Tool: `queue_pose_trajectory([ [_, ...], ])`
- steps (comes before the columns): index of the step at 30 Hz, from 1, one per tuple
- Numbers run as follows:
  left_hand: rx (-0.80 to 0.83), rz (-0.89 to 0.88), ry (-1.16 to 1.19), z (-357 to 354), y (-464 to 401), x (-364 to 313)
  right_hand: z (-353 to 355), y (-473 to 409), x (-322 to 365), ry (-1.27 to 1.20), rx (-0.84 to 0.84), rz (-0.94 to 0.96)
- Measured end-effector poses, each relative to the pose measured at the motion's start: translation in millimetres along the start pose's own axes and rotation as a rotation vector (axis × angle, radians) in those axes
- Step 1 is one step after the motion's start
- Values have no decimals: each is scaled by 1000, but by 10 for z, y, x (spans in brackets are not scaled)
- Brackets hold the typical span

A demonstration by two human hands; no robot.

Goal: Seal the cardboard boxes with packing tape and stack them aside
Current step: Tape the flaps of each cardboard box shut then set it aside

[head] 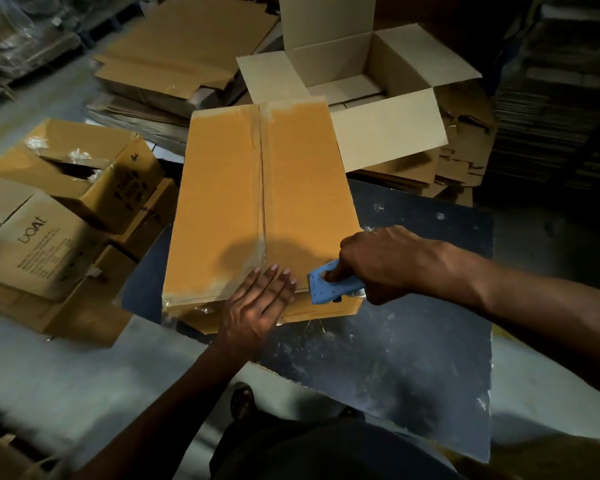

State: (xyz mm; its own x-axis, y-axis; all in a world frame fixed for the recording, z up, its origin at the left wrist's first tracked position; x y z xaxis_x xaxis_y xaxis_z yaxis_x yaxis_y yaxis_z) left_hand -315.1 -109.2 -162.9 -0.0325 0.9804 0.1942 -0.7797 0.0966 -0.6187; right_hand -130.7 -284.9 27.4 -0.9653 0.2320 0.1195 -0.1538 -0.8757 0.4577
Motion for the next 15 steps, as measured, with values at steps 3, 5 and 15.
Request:
queue_pose_trajectory([
  [3, -12, 6, -13, 2, 30, 0, 2, 20, -70, -58, 17, 9],
  [5, -24, 11, -17, 9, 22, 0, 0, 45, -161, -71, 47, -5],
  [15, 8, 29, -38, 52, 2, -47, -120, 297, -444, -59, 36, -81],
])
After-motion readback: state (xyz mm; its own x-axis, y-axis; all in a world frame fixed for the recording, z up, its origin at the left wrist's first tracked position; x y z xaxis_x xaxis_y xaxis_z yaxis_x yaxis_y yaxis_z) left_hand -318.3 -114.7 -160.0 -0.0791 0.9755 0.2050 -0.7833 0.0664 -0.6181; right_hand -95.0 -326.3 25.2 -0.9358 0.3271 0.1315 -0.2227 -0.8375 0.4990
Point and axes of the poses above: each hand's wrist, its own y-axis away from the middle knuckle, its own z-axis out of the back of the hand, x = y × z, the point moved 1 cm from there along -y, towards the middle knuckle, and after that the axes turned 9 degrees about -y, right-handed, at the moved point
